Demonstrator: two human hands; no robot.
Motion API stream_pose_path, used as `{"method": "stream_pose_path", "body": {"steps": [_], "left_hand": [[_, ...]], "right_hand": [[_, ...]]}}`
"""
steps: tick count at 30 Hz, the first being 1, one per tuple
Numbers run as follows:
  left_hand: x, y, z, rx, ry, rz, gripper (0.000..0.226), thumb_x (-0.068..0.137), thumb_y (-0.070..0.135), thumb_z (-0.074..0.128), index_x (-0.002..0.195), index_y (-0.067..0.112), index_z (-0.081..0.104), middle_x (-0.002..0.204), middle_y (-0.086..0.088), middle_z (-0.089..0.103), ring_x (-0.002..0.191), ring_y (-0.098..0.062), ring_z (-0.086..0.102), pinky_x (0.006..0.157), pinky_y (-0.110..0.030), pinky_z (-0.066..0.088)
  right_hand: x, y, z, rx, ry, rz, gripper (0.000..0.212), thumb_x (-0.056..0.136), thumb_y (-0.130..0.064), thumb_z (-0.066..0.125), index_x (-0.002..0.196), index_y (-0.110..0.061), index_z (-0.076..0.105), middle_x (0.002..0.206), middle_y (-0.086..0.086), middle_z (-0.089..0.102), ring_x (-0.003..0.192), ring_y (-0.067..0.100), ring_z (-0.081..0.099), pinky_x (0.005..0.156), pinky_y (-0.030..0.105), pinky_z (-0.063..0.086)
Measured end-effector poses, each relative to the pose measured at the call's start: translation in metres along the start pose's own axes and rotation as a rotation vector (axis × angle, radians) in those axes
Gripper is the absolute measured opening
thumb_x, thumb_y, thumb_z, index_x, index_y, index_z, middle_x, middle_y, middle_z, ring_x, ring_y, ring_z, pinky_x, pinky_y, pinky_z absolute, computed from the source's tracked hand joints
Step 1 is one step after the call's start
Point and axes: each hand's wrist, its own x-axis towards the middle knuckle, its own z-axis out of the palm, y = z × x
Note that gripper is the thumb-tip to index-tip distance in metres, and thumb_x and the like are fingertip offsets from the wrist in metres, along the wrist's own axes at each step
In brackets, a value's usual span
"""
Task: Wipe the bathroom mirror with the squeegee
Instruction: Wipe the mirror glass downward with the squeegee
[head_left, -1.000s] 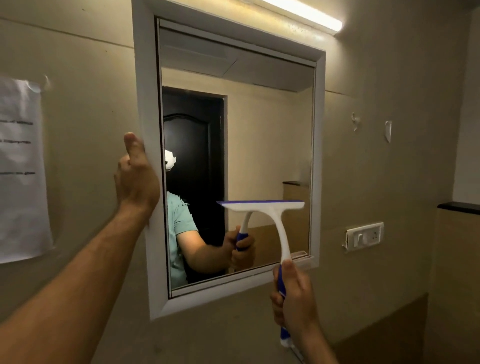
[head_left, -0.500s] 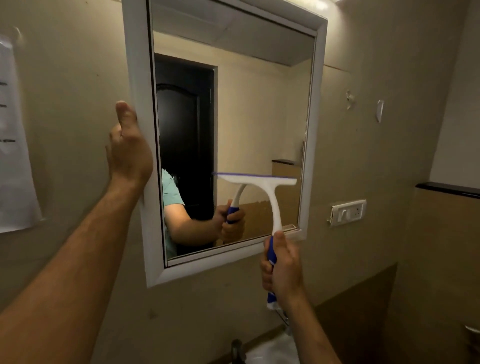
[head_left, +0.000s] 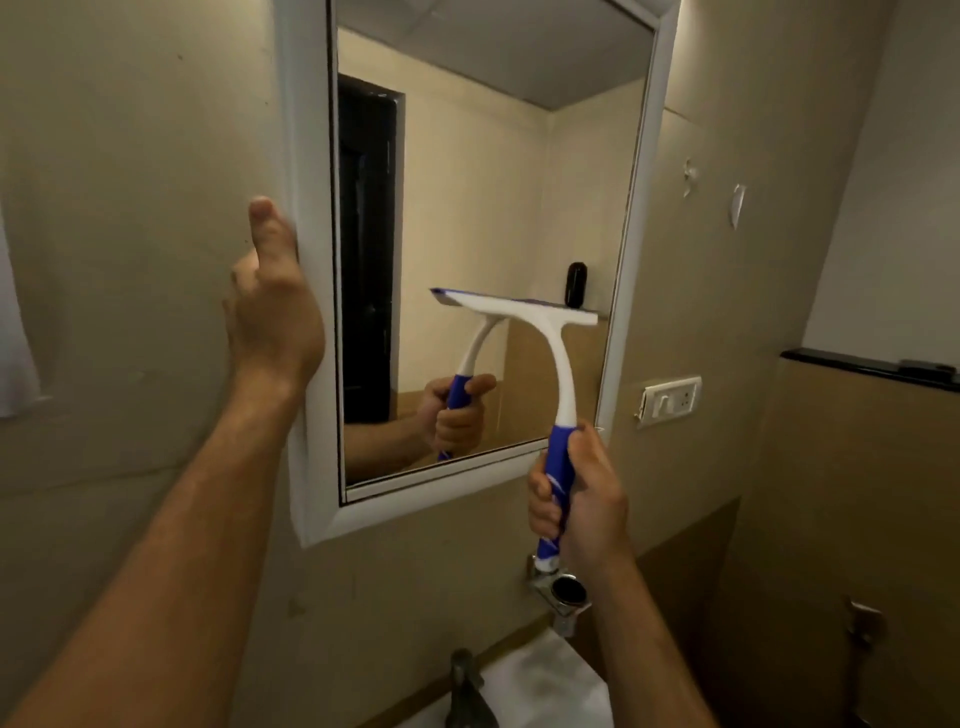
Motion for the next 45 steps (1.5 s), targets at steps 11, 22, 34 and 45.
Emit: {"method": "stream_pose_path", "body": {"steps": [11, 22, 34, 45], "left_hand": [[0.004, -0.017, -0.010, -0.061, -0.018, 0.037, 0.039, 0.101, 0.048, 0.016, 0.072, 0.036, 0.039, 0.071, 0.013, 0.033, 0.058, 0.003, 0.029, 0.052, -0.008, 0.027], [0.018, -0.026, -0.008, -0.035, 0.028, 0.017, 0.045, 0.101, 0.048, 0.018, 0.060, 0.031, 0.022, 0.061, 0.007, 0.025, 0.048, 0.005, 0.024, 0.047, -0.003, 0.020], [0.007, -0.026, -0.003, -0.100, -0.027, -0.007, 0.043, 0.104, 0.040, 0.017, 0.072, 0.030, 0.044, 0.072, 0.012, 0.037, 0.057, 0.007, 0.038, 0.048, 0.000, 0.028], [0.013, -0.030, -0.007, -0.104, -0.015, 0.064, 0.045, 0.104, 0.036, 0.018, 0.062, 0.028, 0.032, 0.062, 0.010, 0.031, 0.053, 0.002, 0.029, 0.046, -0.005, 0.030]], "right_hand": [[-0.022, 0.041, -0.011, -0.057, 0.080, 0.080, 0.042, 0.088, -0.048, 0.041, 0.097, -0.010, 0.056, 0.057, 0.003, 0.046, 0.041, 0.014, 0.035, 0.038, 0.024, 0.031], [-0.049, 0.080, -0.019, -0.089, 0.076, 0.125, 0.044, 0.086, -0.047, 0.043, 0.095, -0.008, 0.061, 0.058, 0.005, 0.047, 0.044, 0.015, 0.038, 0.042, 0.025, 0.033], [-0.013, -0.037, 0.080, -0.135, -0.041, -0.067, 0.042, 0.082, -0.057, 0.040, 0.100, -0.026, 0.061, 0.058, -0.005, 0.050, 0.044, 0.010, 0.038, 0.039, 0.024, 0.033], [-0.040, 0.006, 0.084, -0.086, 0.010, -0.001, 0.055, 0.074, -0.067, 0.048, 0.102, -0.021, 0.058, 0.054, -0.002, 0.047, 0.040, 0.009, 0.037, 0.037, 0.021, 0.033]]}}
